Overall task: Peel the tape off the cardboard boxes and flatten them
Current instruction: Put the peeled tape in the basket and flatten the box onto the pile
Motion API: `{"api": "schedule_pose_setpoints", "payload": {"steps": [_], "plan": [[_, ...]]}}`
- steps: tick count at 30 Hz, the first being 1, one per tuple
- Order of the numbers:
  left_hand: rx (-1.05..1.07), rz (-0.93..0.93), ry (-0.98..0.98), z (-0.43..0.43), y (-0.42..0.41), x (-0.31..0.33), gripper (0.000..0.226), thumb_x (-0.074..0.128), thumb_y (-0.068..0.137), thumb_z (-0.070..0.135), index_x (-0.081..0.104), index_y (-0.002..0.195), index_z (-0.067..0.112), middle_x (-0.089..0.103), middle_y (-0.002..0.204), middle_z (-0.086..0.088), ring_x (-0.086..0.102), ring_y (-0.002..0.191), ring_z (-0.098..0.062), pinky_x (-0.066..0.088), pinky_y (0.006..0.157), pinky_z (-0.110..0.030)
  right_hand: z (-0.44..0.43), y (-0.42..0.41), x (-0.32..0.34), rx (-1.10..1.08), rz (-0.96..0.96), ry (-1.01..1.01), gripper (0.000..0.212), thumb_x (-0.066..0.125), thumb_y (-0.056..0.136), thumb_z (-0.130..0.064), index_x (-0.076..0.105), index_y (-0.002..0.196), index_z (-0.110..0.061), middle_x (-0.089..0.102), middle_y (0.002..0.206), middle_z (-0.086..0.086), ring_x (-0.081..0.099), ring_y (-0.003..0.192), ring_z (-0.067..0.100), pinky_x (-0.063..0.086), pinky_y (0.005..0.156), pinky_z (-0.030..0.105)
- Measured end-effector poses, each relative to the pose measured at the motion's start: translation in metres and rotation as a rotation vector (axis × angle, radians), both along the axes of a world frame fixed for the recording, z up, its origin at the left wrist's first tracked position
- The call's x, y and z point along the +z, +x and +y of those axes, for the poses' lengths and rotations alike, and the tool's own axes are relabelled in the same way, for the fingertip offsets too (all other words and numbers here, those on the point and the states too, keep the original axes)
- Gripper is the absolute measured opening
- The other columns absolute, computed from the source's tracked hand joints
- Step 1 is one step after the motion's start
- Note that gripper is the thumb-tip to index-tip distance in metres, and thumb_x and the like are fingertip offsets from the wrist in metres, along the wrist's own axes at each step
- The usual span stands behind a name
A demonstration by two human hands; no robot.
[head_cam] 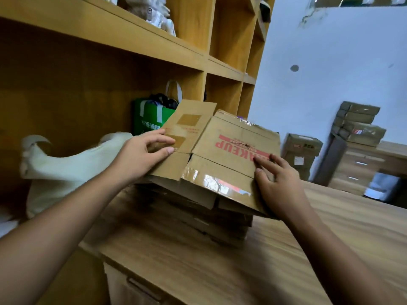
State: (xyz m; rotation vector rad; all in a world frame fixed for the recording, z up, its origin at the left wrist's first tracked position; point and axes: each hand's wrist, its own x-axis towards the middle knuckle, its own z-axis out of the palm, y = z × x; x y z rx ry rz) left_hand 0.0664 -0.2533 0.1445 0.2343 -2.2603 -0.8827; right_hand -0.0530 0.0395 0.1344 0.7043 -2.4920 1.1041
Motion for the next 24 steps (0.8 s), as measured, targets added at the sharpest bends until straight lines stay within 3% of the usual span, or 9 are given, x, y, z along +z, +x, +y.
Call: {"api": "schedule_pose_setpoints", "payload": {"steps": [6,10,14,17,19,22,24], "plan": [[-0.025,-0.131,0.036,-0.034,-0.038,-0.031,0.020,0.071,0.091,0.035,0.073,0.110,0.038,0.055,0.140,0.013,0.047,0.130,-0.009,0.039,0.108,-0.036,-0.031,-0.027,-0.016,0.037,-0.075,0.166,0.039,0.047,0.103,-0.023,0.060,0.140,-0.028,0.046,0.155,0.006,0.031,0.148,0.020,0.020,0.121,0.034],[-0.031,-0.288,-0.062,-0.036,-0.050,-0.057,0.017,0.065,0.095,0.032,0.069,0.112,0.036,0.060,0.127,0.013,0.054,0.115,-0.008,0.043,0.098,-0.029,-0.034,-0.039,-0.035,0.061,-0.148,0.333,0.040,0.042,0.105,-0.030,0.056,0.143,-0.033,0.043,0.158,0.002,0.032,0.148,0.019,0.023,0.122,0.036],[0.028,-0.503,-0.245,-0.032,-0.055,-0.075,0.013,0.050,0.099,0.048,0.056,0.109,0.040,0.062,0.119,0.012,0.059,0.108,-0.014,0.048,0.096,-0.041,-0.034,-0.043,-0.054,0.039,-0.198,0.576,0.044,0.033,0.108,-0.042,0.040,0.151,-0.043,0.029,0.165,-0.002,0.023,0.152,0.026,0.019,0.123,0.040],[0.047,-0.544,-0.344,-0.024,-0.058,-0.077,0.029,0.040,0.096,0.065,0.051,0.100,0.039,0.060,0.106,0.013,0.056,0.098,-0.013,0.048,0.089,-0.041,-0.039,-0.040,-0.064,0.014,-0.172,0.626,0.047,0.031,0.108,-0.042,0.037,0.154,-0.039,0.026,0.167,0.000,0.013,0.155,0.029,0.015,0.124,0.041],[0.074,-0.564,-0.427,-0.017,-0.063,-0.074,0.035,0.040,0.092,0.071,0.046,0.094,0.037,0.056,0.103,0.013,0.054,0.096,-0.014,0.049,0.084,-0.040,-0.043,-0.040,-0.064,0.017,-0.140,0.648,0.047,0.033,0.107,-0.040,0.041,0.153,-0.033,0.034,0.163,0.003,0.022,0.152,0.029,0.022,0.122,0.040],[0.075,-0.608,-0.440,-0.009,-0.072,-0.064,0.033,0.052,0.091,0.066,0.044,0.097,0.035,0.054,0.106,0.010,0.054,0.094,-0.013,0.049,0.075,-0.036,-0.049,-0.044,-0.053,0.026,-0.125,0.637,0.042,0.041,0.104,-0.039,0.054,0.141,-0.025,0.051,0.143,0.008,0.050,0.128,0.027,0.042,0.108,0.039],[0.004,-0.615,-0.374,-0.006,-0.076,-0.057,0.032,0.057,0.093,0.056,0.050,0.112,0.031,0.057,0.119,0.007,0.056,0.103,-0.013,0.052,0.086,-0.040,-0.056,-0.049,-0.046,0.046,-0.121,0.627,0.039,0.045,0.103,-0.038,0.056,0.135,-0.018,0.050,0.135,0.009,0.055,0.116,0.026,0.048,0.099,0.038]]}}
